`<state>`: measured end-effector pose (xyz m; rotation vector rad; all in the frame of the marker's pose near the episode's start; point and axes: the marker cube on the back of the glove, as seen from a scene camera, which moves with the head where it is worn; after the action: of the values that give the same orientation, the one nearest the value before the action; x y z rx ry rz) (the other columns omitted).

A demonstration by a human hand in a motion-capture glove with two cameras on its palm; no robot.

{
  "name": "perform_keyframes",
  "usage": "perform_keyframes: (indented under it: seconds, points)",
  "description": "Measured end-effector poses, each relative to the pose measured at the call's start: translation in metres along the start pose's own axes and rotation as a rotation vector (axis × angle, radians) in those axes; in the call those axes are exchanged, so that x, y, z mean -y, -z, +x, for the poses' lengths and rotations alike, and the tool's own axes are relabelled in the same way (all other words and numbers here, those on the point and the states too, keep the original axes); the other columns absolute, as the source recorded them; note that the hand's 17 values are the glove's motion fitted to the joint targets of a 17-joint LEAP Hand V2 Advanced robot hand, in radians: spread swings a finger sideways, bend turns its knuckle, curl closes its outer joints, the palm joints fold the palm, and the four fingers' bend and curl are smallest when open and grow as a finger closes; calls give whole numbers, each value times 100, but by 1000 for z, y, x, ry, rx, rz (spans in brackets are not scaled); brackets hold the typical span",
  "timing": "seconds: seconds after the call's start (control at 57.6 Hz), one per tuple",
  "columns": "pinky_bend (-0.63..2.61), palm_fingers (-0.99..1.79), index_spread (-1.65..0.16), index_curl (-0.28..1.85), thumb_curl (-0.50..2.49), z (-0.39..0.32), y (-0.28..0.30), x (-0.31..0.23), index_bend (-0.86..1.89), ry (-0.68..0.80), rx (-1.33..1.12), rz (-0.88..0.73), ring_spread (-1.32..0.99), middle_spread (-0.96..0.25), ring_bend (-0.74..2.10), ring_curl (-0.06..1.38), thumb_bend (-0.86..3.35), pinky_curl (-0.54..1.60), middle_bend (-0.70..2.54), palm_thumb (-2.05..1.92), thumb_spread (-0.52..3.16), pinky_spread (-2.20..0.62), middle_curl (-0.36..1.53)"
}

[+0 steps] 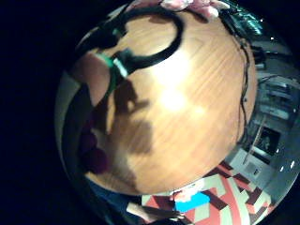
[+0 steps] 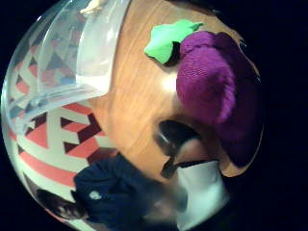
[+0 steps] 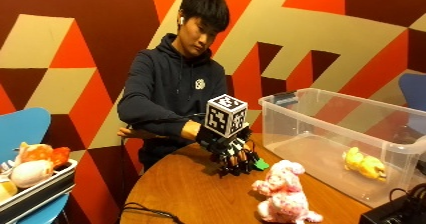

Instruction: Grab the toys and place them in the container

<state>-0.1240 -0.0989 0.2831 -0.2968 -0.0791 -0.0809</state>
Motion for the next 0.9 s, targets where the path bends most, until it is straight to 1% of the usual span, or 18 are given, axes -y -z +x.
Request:
perform_keyframes:
  seconds: [0.035, 0.052, 0.069, 0.087, 0.104, 0.122, 0.208, 0.243, 0.26, 0.365, 0.521, 0.695, 0.816, 0.868, 0.903]
  points:
    - [118, 31, -21, 8, 36, -1, 0, 2, -4, 9, -6, 24, -6, 2, 112, 43, 1, 43, 27, 22, 118, -10, 34]
    - [118, 35, -22, 6, 37, -1, 0, 3, -6, 14, -1, 37, -8, 1, 117, 43, 2, 42, 30, 23, 119, -12, 35]
    - [118, 53, -22, 5, 37, -2, 1, 4, -5, 20, 8, 51, -11, -1, 122, 44, 3, 41, 40, 26, 120, -17, 38]
    - [117, 64, -23, 3, 37, -2, 2, 6, -4, 26, 17, 62, -14, -2, 125, 44, 5, 40, 48, 29, 123, -21, 40]
    - [116, 68, -23, 3, 37, -2, 3, 7, -1, 30, 25, 70, -15, -3, 125, 43, 6, 38, 52, 31, 124, -23, 41]
    - [115, 81, -22, 3, 39, -2, 4, 8, 5, 34, 29, 76, -17, -4, 123, 44, 10, 38, 61, 37, 128, -26, 44]
    - [111, 95, -19, 6, 44, -4, 7, 11, 16, 49, 37, 107, -23, -8, 126, 47, 18, 39, 69, 53, 130, -33, 48]
    - [111, 96, -19, 6, 47, -4, 11, 12, 15, 51, 56, 124, -25, -9, 124, 48, 19, 40, 71, 58, 127, -34, 50]
    - [110, 99, -19, 8, 49, -4, 14, 13, 20, 51, 71, 132, -26, -10, 122, 48, 20, 40, 74, 62, 123, -35, 52]
    - [108, 107, -19, 10, 57, -12, 39, 11, 26, 59, 142, 181, -30, -14, 124, 49, 21, 41, 73, 69, 109, -37, 54]
    - [105, 118, -21, 19, 69, -22, 108, 10, 53, 83, 134, 262, -32, -16, 129, 54, 20, 44, 84, 71, 88, -38, 64]
    - [110, 113, -20, 29, 80, -51, 204, 11, 74, 136, 97, 405, -33, -16, 137, 58, 20, 49, 94, 70, 68, -39, 73]
    - [114, 108, -19, 34, 88, -92, 246, 11, 83, 194, 103, 449, -32, -16, 140, 61, 21, 52, 98, 70, 56, -39, 78]
    - [115, 106, -19, 36, 91, -113, 259, 13, 85, 241, 109, 454, -33, -15, 141, 62, 22, 53, 99, 69, 51, -39, 80]
    - [116, 104, -19, 38, 92, -123, 265, 19, 85, 242, 104, 456, -33, -16, 142, 62, 21, 54, 100, 68, 48, -39, 81]
